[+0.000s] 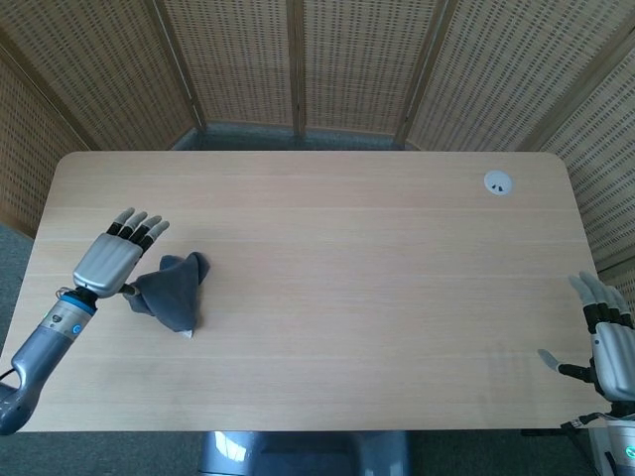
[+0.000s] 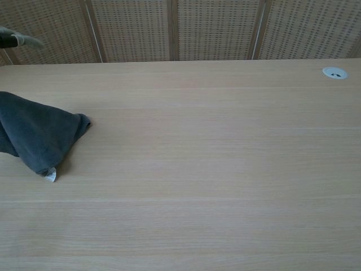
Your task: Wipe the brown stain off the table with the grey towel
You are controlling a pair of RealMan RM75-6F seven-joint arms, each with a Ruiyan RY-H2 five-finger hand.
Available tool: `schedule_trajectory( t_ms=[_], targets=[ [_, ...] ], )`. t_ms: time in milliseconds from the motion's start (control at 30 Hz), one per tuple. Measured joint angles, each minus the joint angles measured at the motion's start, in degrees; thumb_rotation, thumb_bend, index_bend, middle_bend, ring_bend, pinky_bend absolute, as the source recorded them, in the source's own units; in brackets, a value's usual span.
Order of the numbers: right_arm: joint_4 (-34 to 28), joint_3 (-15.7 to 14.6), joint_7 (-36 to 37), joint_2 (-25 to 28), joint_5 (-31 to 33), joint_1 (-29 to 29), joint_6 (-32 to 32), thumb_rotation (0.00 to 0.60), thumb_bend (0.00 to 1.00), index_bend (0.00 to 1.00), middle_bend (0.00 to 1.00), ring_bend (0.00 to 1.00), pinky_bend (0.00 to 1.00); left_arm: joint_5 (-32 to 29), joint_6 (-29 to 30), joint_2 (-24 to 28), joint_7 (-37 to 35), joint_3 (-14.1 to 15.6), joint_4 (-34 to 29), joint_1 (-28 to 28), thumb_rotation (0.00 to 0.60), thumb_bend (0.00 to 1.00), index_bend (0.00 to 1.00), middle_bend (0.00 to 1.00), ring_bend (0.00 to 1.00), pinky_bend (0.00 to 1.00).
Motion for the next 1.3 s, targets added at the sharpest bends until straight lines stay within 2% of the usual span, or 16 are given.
schedule_trajectory(
  t_ms=[167,300,467,700,933,1300],
  targets=[
    [-0.09,-0.04,-0.22,-0.05,-0.11,-0.02,0.12,0.600,0.00,0.00,0.00,0.00,0.00,-4.45,-5.76,2.39,7.83,1.78,-2.41,0.46,0.600,0.00,0.00,0.00,0.00,0.00],
    [-0.12,-0.05,-0.52,-0.16,-0.08,-0.02,0.17,0.600,0.00,0.00,0.00,0.00,0.00,-6.74,-9.33,2.80,9.96,2.90,-2.90,0.73,0.600,0.00,0.00,0.00,0.00,0.00],
    [-0.01,0.07,-0.73,-0.29,0.29,0.04,0.10,0.600,0.00,0.00,0.00,0.00,0.00,-4.91,-10.28,3.44,3.95,3.26,-3.42,1.13,0.600,0.00,0.00,0.00,0.00,0.00],
    [-0.01,0.07,-1.02,-0.44,0.28,0.08,0.12,0.600,0.00,0.00,0.00,0.00,0.00,2.47,-9.97,5.80,-4.65,4.34,-5.49,1.68,0.600,0.00,0.00,0.00,0.00,0.00],
    [-0.10,0.08,-0.49,-0.20,0.16,-0.06,0.33,0.600,0.00,0.00,0.00,0.00,0.00,6.20,-5.76,6.64,-4.57,4.30,-7.70,2.67,0.600,0.00,0.00,0.00,0.00,0.00],
    [0.20,0.23,-0.34,-0.07,0.45,-0.02,0.23,0.600,0.00,0.00,0.00,0.00,0.00,4.37,4.88,3.99,-4.39,1.56,-5.13,8.05,0.600,0.00,0.00,0.00,0.00,0.00]
  ],
)
